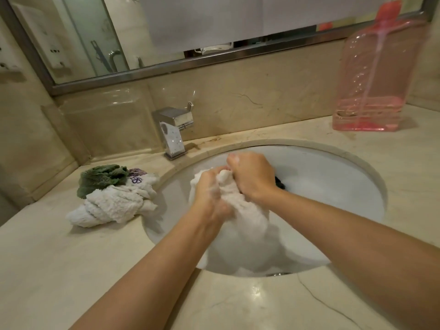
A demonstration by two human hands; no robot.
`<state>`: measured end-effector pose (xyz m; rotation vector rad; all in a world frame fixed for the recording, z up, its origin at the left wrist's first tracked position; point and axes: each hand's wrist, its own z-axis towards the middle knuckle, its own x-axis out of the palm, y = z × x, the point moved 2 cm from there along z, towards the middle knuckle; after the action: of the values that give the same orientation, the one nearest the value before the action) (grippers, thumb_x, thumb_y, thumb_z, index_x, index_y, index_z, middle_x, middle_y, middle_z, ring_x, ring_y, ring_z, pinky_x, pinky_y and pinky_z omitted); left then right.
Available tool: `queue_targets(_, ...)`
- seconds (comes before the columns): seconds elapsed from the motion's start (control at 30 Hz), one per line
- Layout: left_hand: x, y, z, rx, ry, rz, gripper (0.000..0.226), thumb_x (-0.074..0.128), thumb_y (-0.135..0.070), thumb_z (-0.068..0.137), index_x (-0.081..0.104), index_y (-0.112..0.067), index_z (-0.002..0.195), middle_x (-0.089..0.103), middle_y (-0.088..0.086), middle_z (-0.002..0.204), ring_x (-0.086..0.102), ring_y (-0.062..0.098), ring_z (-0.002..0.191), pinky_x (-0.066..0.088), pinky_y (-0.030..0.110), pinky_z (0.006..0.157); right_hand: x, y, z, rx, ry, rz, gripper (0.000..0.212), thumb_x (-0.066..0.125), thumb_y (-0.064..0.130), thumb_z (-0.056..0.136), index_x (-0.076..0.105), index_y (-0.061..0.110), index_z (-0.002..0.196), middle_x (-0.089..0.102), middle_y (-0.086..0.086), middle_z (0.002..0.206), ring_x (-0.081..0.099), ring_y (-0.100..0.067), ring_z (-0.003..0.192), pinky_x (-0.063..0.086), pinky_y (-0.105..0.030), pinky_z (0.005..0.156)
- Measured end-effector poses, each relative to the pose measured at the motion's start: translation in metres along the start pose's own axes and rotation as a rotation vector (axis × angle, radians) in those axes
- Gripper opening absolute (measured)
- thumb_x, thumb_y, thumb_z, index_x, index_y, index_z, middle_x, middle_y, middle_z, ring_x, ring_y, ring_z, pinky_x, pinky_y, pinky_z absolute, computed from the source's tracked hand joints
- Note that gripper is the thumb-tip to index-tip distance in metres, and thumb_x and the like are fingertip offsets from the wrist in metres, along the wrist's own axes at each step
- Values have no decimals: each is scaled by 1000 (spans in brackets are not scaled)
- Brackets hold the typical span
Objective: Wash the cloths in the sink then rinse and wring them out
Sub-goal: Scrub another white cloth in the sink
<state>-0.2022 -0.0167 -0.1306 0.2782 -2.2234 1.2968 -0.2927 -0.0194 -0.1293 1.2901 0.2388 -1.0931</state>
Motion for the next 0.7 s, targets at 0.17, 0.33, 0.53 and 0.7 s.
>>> queue_targets(0.17,3,-2,-9,-15,48,2,39,50,-29,95,60,2,74,66,17,59,65,29,49,47,36,59,-5,-32,14,350,-5,478,51,47,47,98,44,12,61,50,-6,66,50,-24,71,35,-32,64)
queue_targets(0.33,-9,-10,-13,19,-28,-84,41,56,-39,92,66,1,94,71,21,84,65,33,81,50,44,75,2,-33,8,636,376,1125,70,42,75,85,61,7,81,62,-9,76,60,-22,71,49,-31,65)
queue_targets(0.53,-26,-27,-3,163,-138,-448,41,66,-37,89,52,-16,57,48,-10,41,46,3,30,40,13,34,1,-39,-7,486,1053,735,84,28,83,80,62,6,77,61,-9,74,51,-21,69,38,-31,63)
queue_targets(0.7,-34,-31,4,258,-121,-251,34,49,-52,94,54,-21,84,66,-9,53,63,4,47,52,18,45,7,-27,-5,201,737,721,11,61,25,94,64,15,89,64,-1,82,58,-13,75,45,-25,70)
